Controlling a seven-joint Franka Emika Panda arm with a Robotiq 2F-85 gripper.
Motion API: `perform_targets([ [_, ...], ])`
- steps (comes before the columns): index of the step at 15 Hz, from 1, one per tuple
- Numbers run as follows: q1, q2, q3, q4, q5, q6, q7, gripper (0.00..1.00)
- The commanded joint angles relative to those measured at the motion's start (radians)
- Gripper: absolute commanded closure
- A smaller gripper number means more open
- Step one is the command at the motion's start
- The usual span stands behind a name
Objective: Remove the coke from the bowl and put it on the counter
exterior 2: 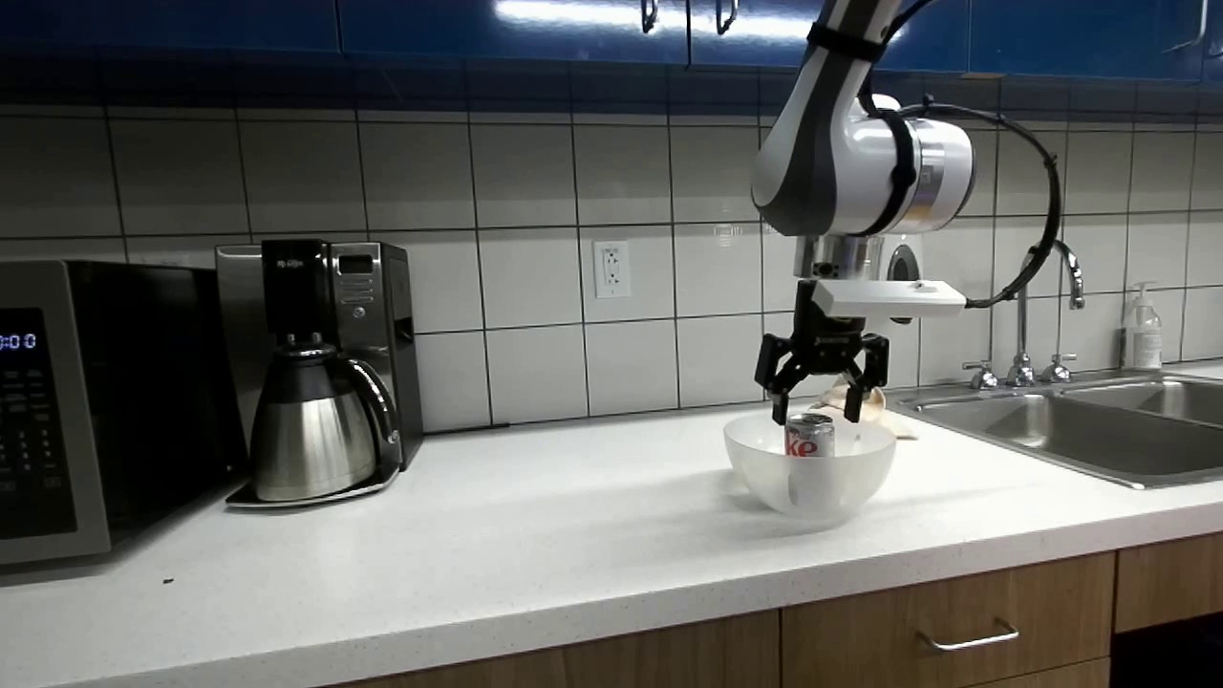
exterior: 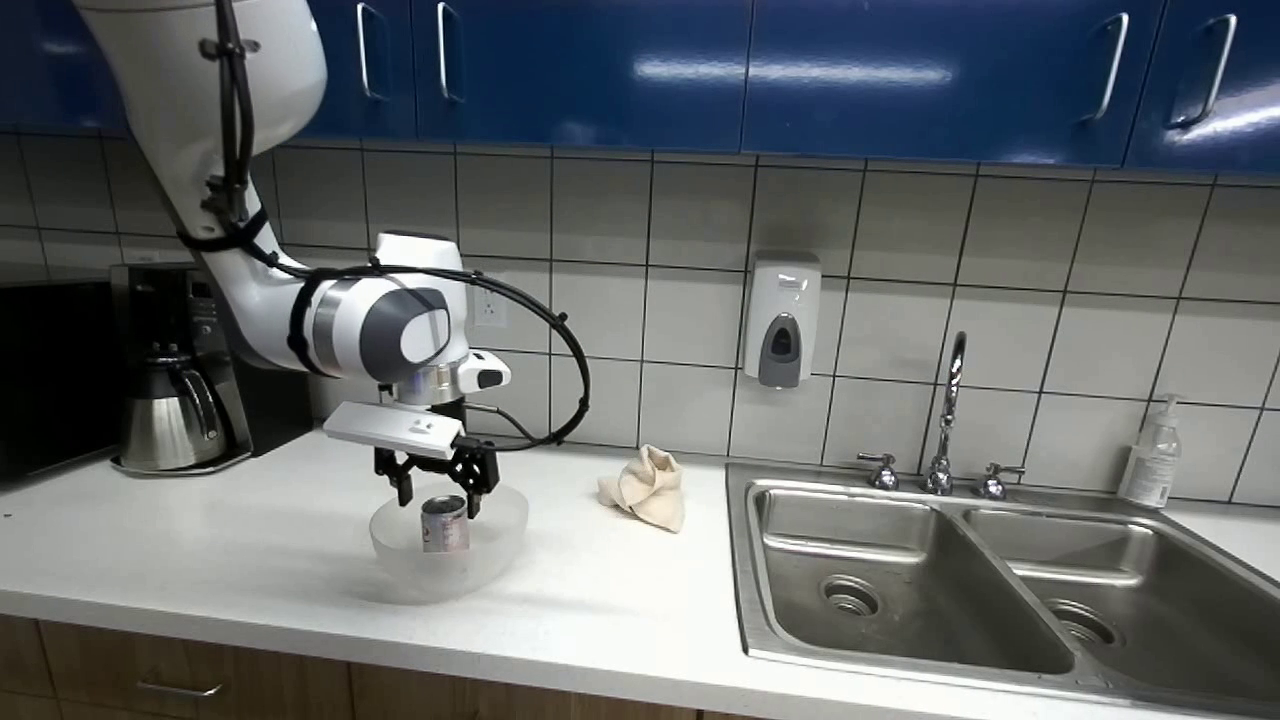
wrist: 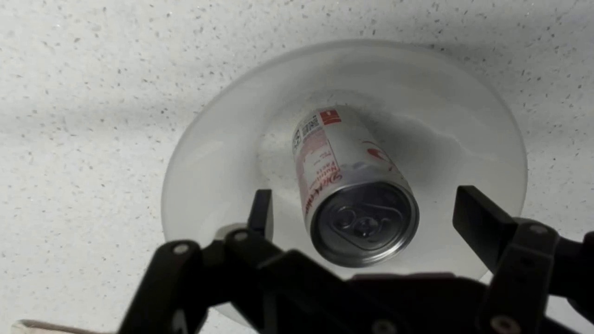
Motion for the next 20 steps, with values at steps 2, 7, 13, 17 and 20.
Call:
perform_targets([
  [2,-0.040,0.062,0.032,0.051,0.005,-0.001,-0.028,0.00],
  [7,-0.050,0.087,0.035,0.056,-0.001,-0.001,-0.027,0.00],
  [13,-0.054,0.119,0.039,0.075,-0.002,0.004,-0.026,0.00],
  [17,-0.059,0.160,0.047,0.111,0.001,0.005,-0.027,0.00],
  [20,-0.063,0.188,0.050,0.136,-0.002,0.008,-0.024,0.25],
])
